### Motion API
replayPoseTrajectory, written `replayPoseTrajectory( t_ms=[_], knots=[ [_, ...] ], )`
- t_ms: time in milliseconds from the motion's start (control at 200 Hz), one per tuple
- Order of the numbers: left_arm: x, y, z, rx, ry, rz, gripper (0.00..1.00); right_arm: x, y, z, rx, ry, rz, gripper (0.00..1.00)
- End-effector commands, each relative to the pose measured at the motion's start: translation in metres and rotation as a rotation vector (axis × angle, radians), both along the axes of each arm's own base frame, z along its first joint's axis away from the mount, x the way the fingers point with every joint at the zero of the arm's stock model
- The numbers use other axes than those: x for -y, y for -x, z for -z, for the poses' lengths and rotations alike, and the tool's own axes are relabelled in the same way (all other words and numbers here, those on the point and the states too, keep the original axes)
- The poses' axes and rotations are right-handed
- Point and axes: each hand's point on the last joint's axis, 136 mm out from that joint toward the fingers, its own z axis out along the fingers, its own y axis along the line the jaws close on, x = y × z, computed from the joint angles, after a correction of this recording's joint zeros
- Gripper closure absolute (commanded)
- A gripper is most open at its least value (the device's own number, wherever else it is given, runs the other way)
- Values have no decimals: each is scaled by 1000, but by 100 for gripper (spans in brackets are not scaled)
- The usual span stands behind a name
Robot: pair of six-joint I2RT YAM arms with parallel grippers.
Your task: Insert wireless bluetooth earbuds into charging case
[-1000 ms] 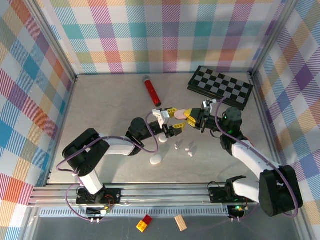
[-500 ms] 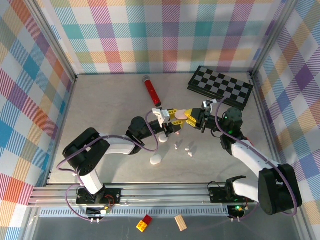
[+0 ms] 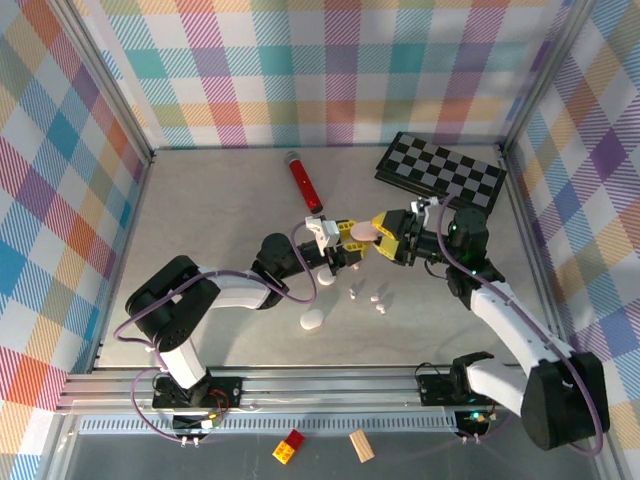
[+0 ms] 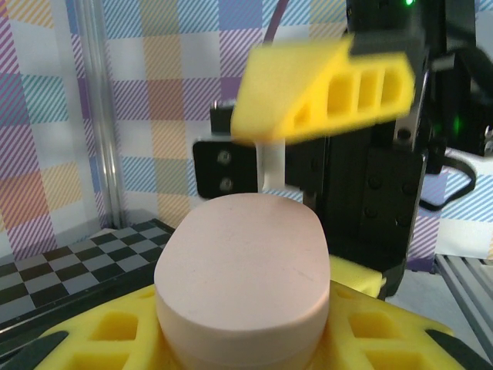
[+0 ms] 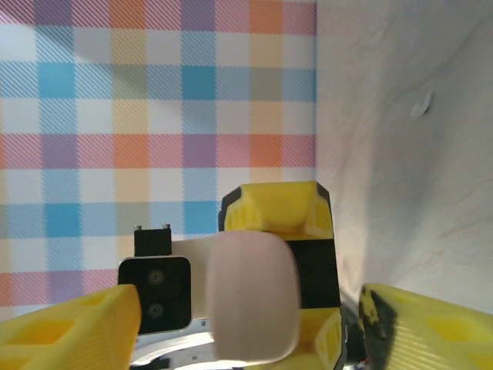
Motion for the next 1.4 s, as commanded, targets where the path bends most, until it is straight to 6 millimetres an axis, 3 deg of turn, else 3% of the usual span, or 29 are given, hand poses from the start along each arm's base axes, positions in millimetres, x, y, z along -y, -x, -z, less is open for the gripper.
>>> replayPoseTrajectory(
  t_ms=[0, 100, 230, 410, 690, 980, 1395],
  knots=[
    [-9, 5, -8, 18, 23, 29, 68, 13, 4, -5, 116, 197, 49, 17],
    [-15, 7, -2, -8, 14, 50, 67, 22, 9, -9, 198, 345, 48, 10],
    [-22, 13, 4, -48, 3, 94, 67, 19, 22, -25, 448, 529, -47, 4],
    [-30, 24, 6, -67, -4, 128, 67, 11, 27, -18, 722, 776, -166, 1],
    [-37, 37, 6, -82, -7, 155, 67, -15, 12, -11, 834, 883, -264, 1],
    [-38, 40, 2, -93, 3, 168, 67, -37, 13, -2, 896, 896, -361, 1],
    [-37, 43, -2, -87, 5, 191, 67, -31, 0, 22, 858, 1020, -357, 1]
  ],
)
